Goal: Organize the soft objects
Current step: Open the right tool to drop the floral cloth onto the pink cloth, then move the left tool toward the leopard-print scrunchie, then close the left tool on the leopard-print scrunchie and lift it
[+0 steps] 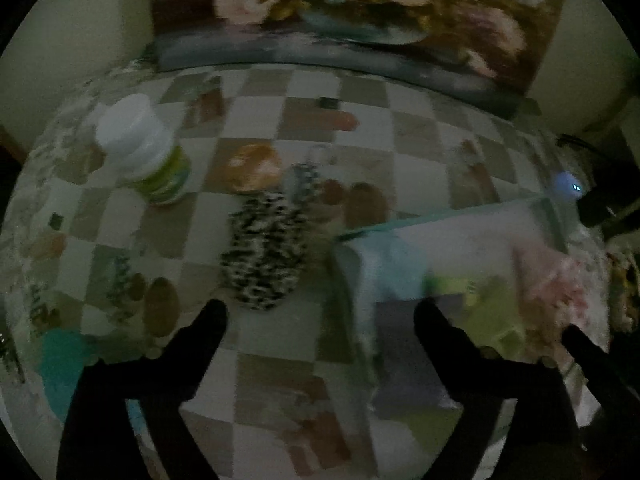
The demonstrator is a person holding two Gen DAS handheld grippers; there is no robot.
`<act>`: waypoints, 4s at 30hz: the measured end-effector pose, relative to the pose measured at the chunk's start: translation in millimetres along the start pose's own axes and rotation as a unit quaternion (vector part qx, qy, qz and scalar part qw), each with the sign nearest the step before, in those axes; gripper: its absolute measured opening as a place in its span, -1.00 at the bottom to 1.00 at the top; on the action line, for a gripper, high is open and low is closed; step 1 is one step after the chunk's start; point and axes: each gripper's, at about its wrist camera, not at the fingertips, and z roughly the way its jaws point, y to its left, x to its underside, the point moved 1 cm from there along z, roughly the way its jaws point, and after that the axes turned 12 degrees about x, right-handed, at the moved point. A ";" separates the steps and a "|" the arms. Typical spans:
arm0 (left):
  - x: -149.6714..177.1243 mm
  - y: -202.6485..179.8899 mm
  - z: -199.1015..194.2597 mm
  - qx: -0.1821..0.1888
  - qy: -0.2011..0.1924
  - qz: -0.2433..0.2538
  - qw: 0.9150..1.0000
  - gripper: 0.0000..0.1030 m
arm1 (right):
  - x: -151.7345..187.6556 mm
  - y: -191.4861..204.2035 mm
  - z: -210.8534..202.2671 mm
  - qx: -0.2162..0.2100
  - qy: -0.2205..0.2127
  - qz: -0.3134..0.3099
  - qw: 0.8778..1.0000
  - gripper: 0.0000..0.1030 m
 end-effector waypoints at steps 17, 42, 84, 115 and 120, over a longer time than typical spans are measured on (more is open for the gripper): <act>-7.0 56.1 -11.6 0.002 -0.013 -0.095 0.995 0.91 | 2.7 32.9 -14.8 0.007 -0.026 -0.064 0.998 1.00; -13.2 144.5 -52.3 -0.021 -0.076 -0.199 0.977 1.00 | 38.3 129.0 -34.9 -0.053 -0.042 -0.166 0.984 1.00; -53.3 92.2 3.2 0.009 -0.041 -0.130 0.991 0.99 | -48.1 174.7 -28.7 -0.016 -0.085 -0.124 0.988 1.00; -41.6 79.1 39.9 0.055 0.018 -0.116 0.992 -0.52 | -48.2 208.2 -10.9 -0.013 -0.092 -0.158 0.983 1.00; -41.9 102.4 25.8 0.049 0.001 -0.144 0.988 -0.57 | -43.9 217.3 -9.6 -0.034 -0.094 -0.162 0.982 1.00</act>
